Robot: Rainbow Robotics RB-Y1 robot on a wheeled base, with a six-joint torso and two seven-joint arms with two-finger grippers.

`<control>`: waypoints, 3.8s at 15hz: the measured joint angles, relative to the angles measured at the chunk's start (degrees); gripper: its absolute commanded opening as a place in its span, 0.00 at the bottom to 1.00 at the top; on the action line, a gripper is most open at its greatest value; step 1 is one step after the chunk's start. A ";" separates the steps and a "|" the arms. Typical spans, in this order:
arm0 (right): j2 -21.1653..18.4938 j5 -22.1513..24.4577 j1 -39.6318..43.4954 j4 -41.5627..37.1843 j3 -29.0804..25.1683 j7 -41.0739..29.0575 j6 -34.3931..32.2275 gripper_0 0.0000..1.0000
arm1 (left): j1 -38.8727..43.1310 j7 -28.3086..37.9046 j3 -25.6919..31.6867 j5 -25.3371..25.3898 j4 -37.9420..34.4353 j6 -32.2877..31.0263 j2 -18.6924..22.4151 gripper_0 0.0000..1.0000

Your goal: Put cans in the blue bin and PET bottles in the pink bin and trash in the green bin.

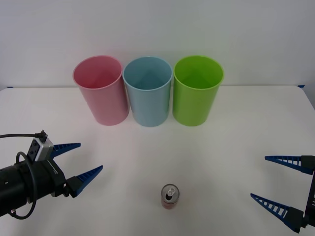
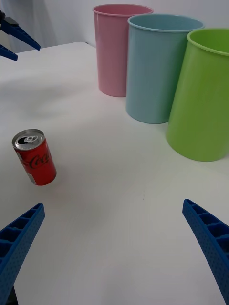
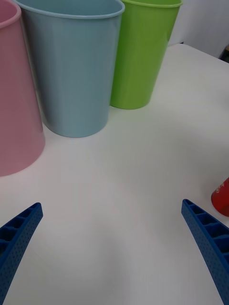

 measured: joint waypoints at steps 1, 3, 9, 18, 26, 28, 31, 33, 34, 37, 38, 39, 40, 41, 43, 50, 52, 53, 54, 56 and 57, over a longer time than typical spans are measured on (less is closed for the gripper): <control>0.00 0.00 0.00 0.00 0.00 0.00 0.00 1.00 | 0.00 0.00 0.00 0.00 0.00 0.00 0.00 1.00; 0.00 0.00 0.00 0.00 0.00 0.00 0.00 1.00 | 0.00 0.00 0.00 0.00 0.00 0.00 0.00 1.00; 0.00 0.00 0.00 0.00 0.00 0.00 0.00 1.00 | 0.00 0.00 0.00 0.00 0.00 0.00 0.00 1.00; 0.79 -3.46 -0.83 -2.29 -0.98 -1.11 -0.19 1.00 | 0.00 0.00 0.00 0.00 0.00 0.00 0.00 1.00; -1.05 -12.82 -3.75 13.23 -0.28 4.93 -9.88 1.00 | 0.00 0.00 0.00 0.00 0.00 0.00 0.00 1.00; -0.96 -13.77 -3.76 15.49 0.84 7.90 -10.23 1.00 | 0.00 0.00 0.00 0.00 0.00 0.00 0.00 1.00; -0.54 -15.32 -3.70 18.39 4.14 12.50 -10.22 1.00 | 0.00 0.00 0.00 0.00 0.00 0.00 0.00 1.00; 0.48 -15.43 -3.70 19.54 6.08 15.13 -10.21 1.00 | 0.00 0.00 0.00 0.00 0.00 0.00 0.00 1.00; 1.40 -14.88 -3.71 19.92 6.79 16.26 -10.21 1.00 | 0.00 0.00 0.00 0.00 0.00 0.00 0.00 1.00; 4.37 -11.95 -3.92 20.04 8.23 17.80 -10.15 1.00 | 0.00 0.00 0.00 0.00 0.00 0.00 0.00 1.00; 5.24 -10.98 -4.05 20.07 8.61 18.31 -9.99 1.00 | 0.00 0.00 0.00 0.00 0.00 0.00 0.00 1.00; 6.31 -9.80 -4.15 20.11 8.89 18.91 -9.88 1.00 | 0.00 0.00 0.00 0.00 0.00 0.00 0.00 1.00; 7.51 -8.42 -4.20 20.13 9.03 19.47 -9.84 1.00 | 0.00 0.00 0.00 0.00 0.00 0.00 0.00 1.00; 8.74 -7.02 -4.19 20.13 9.05 19.97 -9.68 1.00 | 0.00 0.00 0.00 0.00 0.00 0.00 0.00 1.00; 10.48 -5.54 -4.19 21.49 9.21 22.41 -9.20 1.00 | 0.00 0.00 0.00 0.00 0.00 0.00 0.00 1.00; 10.81 -8.27 -8.03 36.34 14.09 34.32 -7.57 1.00 | 0.00 0.00 0.00 0.00 0.00 0.00 0.00 1.00; 10.81 -8.91 -8.89 38.40 15.78 35.05 -6.95 1.00 | 0.00 0.00 0.00 0.00 0.00 0.00 0.00 1.00; 10.81 -8.98 -9.09 38.63 16.54 35.35 -6.49 1.00 | 0.00 0.00 0.00 0.00 0.00 0.00 0.00 1.00; 10.81 -9.03 -9.27 38.67 17.31 35.65 -5.93 1.00 | 0.00 0.00 0.00 0.00 0.00 0.00 0.00 1.00; 10.81 -9.18 -9.77 38.68 19.15 36.23 -4.23 1.00 | 0.00 0.00 0.00 0.00 0.00 0.00 0.00 1.00; 10.81 -9.38 -10.04 38.68 20.11 36.42 -3.25 1.00 | 0.00 0.00 0.00 0.00 0.00 0.00 0.00 1.00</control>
